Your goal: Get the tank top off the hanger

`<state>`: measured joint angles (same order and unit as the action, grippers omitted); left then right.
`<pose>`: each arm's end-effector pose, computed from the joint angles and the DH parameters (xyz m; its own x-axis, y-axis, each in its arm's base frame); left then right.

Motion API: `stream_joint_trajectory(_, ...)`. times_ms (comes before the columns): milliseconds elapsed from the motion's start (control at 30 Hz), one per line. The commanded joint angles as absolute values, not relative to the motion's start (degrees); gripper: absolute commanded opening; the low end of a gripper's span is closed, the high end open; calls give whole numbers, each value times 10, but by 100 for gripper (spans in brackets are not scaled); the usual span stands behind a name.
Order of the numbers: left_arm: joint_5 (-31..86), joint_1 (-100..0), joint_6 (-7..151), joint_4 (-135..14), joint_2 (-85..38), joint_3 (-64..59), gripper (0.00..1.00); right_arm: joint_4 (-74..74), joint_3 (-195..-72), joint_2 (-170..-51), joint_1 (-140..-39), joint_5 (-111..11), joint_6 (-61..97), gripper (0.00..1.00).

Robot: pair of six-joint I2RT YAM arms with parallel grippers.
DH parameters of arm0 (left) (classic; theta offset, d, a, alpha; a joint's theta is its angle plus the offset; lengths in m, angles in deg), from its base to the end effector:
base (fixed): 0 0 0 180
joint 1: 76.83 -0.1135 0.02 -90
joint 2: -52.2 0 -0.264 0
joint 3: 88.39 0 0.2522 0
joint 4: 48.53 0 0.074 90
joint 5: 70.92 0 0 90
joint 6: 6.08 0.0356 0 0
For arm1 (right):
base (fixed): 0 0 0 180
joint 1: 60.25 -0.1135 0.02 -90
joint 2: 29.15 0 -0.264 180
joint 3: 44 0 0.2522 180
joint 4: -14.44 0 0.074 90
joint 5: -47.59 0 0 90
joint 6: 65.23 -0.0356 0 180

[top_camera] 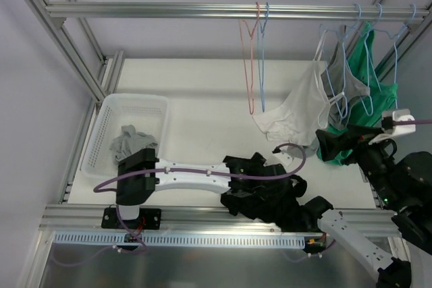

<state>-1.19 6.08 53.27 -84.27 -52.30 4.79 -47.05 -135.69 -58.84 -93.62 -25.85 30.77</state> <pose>0.0624 -0.4019 0.2410 -0.5374 0.4466 -0.7154 0.7297 0.6714 -0.1291 0.0199 0.0010 0.4679 0.0376 -0.0952 -0.9947 -0.2868 0.9525 -0.1020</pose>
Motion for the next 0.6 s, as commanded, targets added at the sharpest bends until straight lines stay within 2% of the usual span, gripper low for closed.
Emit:
stream_joint_trajectory(0, 41, 61, 576, -831, -580, 111, 99, -543, -1393, -581, -937, -292, 308, 99)
stream_joint_trajectory(167, 64, 59, 590, -833, -669, 140, 99, -571, -1424, -564, -937, -340, 319, 100)
stream_joint_trajectory(400, 34, 59, 528, -833, -692, 67, 99, -571, -1407, -546, -936, -406, 328, 99)
stream_joint_trajectory(433, 34, 58, 522, -833, -698, 62, 96, -566, -1407, -545, -937, -416, 327, 99)
stream_joint_trajectory(467, 34, 59, 519, -832, -698, 54, 88, -563, -1407, -543, -936, -418, 326, 100)
stream_joint_trajectory(500, 39, 59, 518, -833, -698, 48, 65, -557, -1407, -542, -937, -418, 325, 99)
stream_joint_trajectory(567, 28, 59, 511, -834, -680, 23, 38, -553, -1408, -535, -937, -440, 327, 99)
